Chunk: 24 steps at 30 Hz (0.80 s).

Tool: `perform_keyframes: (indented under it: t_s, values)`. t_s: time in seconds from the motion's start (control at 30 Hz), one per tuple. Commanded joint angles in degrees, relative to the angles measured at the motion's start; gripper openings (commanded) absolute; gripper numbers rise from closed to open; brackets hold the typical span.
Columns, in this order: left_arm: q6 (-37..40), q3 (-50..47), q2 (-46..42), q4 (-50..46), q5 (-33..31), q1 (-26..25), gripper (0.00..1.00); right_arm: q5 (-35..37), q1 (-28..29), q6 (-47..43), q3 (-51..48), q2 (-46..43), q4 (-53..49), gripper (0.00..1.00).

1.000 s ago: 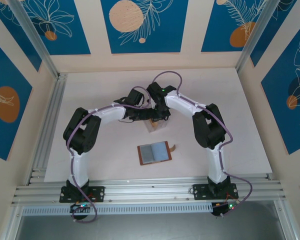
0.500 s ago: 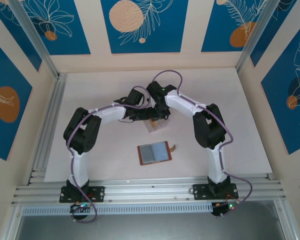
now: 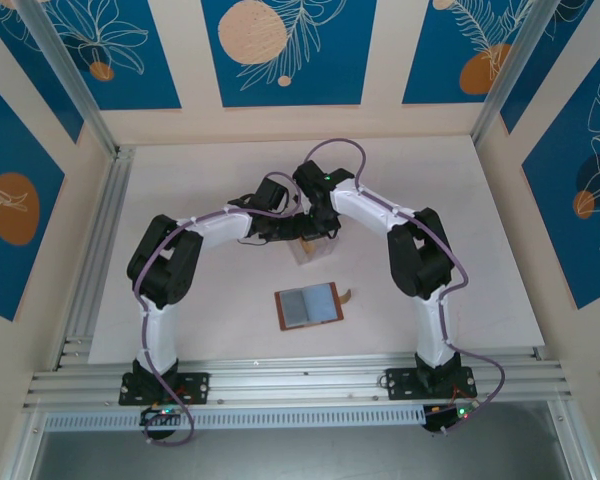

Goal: Put the credit cards into the card holder
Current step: Pick up the credit card from the storage box.

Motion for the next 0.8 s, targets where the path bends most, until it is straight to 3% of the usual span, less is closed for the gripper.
perform_keyframes:
  t_s: [0.0,0.33,0.77]
  values:
    - [1.5,-0.8,4.0,-6.1,-2.6,-0.3,0.42,-0.7,0.7,0.0,1.9,-3.6,-1.7,0.00]
    - [1.6,0.2,3.9,-6.8,-1.7,-0.3,0.42,-5.9,-1.4,1.3,-0.5,-7.7,-0.5,0.00]
    - [0.0,4.6,-3.3,-7.3,8.5,1.9,0.50,-17.3,-6.3,4.7,-13.5,-21.2,6.7,0.00]
